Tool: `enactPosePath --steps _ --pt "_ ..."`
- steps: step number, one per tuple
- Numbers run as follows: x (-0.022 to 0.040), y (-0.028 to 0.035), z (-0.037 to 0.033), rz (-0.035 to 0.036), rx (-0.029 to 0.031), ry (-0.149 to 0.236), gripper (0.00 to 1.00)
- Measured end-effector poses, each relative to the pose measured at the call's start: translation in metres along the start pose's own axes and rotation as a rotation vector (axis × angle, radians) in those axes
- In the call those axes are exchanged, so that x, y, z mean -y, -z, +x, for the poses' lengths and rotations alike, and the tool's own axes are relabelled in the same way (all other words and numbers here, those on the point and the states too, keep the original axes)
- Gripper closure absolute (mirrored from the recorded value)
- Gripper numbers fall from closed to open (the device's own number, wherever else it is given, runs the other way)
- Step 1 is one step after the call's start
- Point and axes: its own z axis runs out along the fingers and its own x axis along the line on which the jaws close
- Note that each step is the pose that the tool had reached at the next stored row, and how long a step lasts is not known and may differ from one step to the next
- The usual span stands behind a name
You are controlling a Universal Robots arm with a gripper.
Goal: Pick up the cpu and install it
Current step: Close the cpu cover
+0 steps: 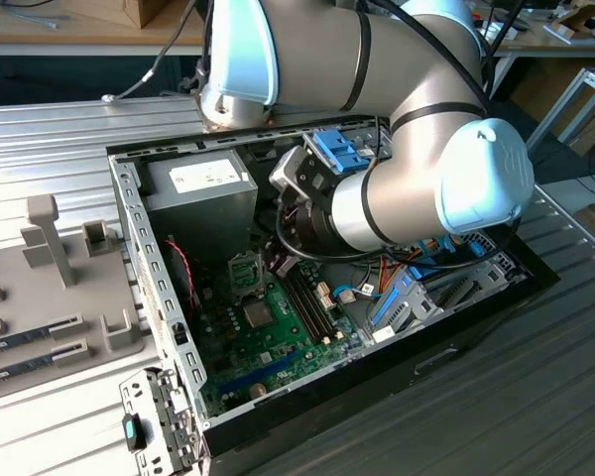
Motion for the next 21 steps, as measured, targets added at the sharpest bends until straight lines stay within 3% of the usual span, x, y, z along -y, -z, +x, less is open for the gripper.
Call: enactPosePath --steps 11,21 --pt "0.0024 0.0070 0.0043 0.0006 -0.0004 0.000 0.89" --pt "0.0034 0.0143 0.0074 0.0064 -0.0054 -0.002 0.89"
